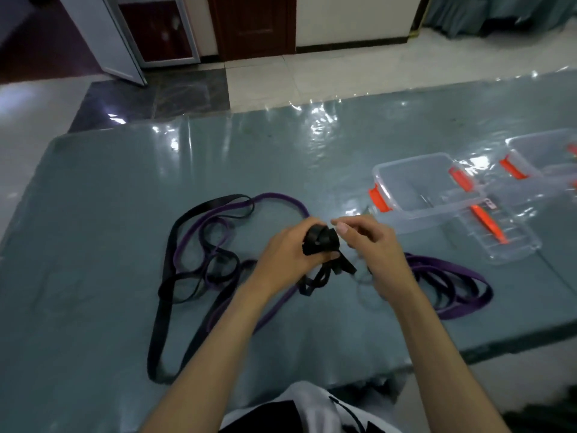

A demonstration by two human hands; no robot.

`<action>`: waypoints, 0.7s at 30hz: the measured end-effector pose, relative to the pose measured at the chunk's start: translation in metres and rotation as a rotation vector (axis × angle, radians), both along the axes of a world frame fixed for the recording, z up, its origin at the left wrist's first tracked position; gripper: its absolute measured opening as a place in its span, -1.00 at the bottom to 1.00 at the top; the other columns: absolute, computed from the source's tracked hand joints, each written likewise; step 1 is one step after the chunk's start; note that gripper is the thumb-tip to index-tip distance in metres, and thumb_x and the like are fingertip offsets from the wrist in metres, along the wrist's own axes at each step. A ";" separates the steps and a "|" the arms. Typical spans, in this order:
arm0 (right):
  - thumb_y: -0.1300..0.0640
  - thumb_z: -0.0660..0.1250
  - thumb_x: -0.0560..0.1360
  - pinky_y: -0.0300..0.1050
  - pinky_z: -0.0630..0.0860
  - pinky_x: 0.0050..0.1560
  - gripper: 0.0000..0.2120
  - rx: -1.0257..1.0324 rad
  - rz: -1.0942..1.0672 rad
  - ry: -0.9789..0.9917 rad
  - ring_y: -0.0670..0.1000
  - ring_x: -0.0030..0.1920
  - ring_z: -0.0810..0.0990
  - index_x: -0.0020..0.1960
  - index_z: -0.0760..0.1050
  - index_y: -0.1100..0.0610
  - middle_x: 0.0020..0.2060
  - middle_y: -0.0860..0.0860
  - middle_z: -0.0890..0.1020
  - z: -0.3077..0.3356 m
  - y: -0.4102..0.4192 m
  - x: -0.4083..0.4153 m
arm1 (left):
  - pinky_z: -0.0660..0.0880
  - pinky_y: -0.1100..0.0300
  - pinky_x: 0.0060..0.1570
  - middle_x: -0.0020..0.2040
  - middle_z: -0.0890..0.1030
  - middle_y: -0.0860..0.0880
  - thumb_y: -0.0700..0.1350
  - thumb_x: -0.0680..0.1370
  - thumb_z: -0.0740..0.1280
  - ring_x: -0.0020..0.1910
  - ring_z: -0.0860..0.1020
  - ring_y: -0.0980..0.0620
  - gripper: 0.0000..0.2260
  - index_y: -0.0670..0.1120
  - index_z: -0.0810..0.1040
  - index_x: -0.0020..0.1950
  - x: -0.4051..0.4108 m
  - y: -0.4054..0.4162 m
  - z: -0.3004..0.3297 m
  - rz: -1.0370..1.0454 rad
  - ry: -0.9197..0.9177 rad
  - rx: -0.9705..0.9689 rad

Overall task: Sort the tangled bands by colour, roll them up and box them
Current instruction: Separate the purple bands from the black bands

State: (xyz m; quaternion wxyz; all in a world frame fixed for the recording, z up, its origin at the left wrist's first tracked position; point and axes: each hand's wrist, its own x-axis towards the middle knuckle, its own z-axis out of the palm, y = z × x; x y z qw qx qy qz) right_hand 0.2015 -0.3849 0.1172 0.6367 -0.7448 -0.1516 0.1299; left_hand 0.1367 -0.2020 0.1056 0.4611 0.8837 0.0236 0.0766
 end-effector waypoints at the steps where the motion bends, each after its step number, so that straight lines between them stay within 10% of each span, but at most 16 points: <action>1: -0.19 0.48 0.46 -0.10 0.55 0.27 -0.65 0.006 0.026 0.004 -0.13 0.25 0.62 0.20 0.68 -0.12 0.18 -0.11 0.67 -0.003 -0.014 0.005 | 0.62 -0.04 -0.04 -0.10 0.67 0.12 0.19 0.46 0.57 -0.10 0.65 0.10 -0.68 0.14 0.56 0.09 0.008 -0.011 0.002 -0.004 0.016 -0.053; 4: -0.18 0.52 0.46 -0.02 0.43 0.41 -0.44 -0.004 0.204 0.051 -0.16 0.47 0.46 0.42 0.48 -0.24 0.40 -0.22 0.55 -0.013 -0.062 0.021 | 0.61 0.12 -0.03 -0.11 0.69 0.12 0.13 0.42 0.63 -0.10 0.65 0.13 -0.69 0.10 0.61 0.03 0.038 -0.051 0.012 0.006 0.033 -0.270; 16: 0.14 0.64 0.38 -0.15 0.60 0.14 -0.19 0.117 0.096 0.170 0.01 0.18 0.70 0.53 0.36 0.01 0.19 -0.01 0.70 -0.041 -0.242 0.096 | 0.56 0.32 -0.06 -0.13 0.69 0.19 -0.09 0.43 0.65 -0.11 0.65 0.20 -0.73 0.16 0.65 -0.01 0.171 -0.269 0.019 0.016 0.016 -0.597; 21: 0.14 0.52 0.40 0.14 0.66 0.13 -0.49 0.007 -0.066 0.133 0.04 0.07 0.71 0.28 0.48 -0.14 0.07 0.00 0.70 -0.065 -0.300 0.124 | 0.65 0.20 -0.16 0.01 0.73 0.00 -0.08 0.50 0.61 -0.03 0.72 0.07 -0.66 -0.03 0.60 0.21 0.211 -0.336 -0.001 0.092 0.193 -0.728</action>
